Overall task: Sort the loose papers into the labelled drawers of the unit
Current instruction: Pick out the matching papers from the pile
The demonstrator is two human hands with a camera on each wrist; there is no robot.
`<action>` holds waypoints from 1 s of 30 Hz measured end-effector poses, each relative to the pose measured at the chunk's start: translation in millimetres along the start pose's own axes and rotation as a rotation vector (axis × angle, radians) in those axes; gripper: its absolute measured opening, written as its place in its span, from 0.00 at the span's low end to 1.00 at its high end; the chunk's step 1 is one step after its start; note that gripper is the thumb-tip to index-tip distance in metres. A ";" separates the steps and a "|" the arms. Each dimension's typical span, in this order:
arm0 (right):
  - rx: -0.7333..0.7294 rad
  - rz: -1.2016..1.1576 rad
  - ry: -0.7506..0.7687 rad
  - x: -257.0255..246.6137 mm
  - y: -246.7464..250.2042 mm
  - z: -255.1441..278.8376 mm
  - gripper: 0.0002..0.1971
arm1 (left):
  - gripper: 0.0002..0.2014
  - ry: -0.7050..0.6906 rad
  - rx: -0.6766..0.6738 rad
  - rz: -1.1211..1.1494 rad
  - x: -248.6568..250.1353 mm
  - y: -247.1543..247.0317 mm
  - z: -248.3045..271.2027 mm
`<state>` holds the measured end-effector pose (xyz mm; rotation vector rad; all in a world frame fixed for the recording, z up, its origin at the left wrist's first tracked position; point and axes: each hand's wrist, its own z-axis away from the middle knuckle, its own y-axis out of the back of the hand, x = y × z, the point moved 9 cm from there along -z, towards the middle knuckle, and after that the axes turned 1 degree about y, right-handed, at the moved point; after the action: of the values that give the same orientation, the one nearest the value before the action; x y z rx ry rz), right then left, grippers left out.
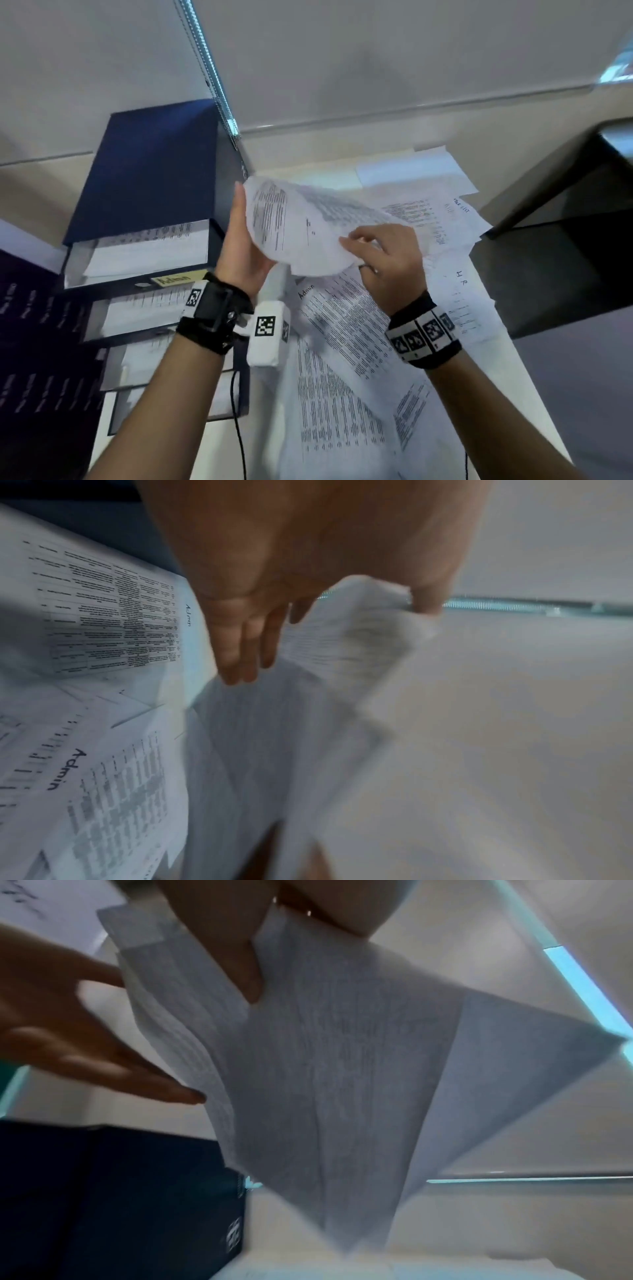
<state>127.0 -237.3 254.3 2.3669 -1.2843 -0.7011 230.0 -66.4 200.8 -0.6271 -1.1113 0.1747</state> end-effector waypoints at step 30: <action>-0.927 -0.113 -1.349 119.2 -67.0 281.0 0.35 | 0.49 0.469 0.446 -0.896 -220.3 166.0 66.6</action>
<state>65.2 -324.0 -39.5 1.0473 -0.7690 -2.4527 101.2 -0.9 -43.4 0.2549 -0.7674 -0.4697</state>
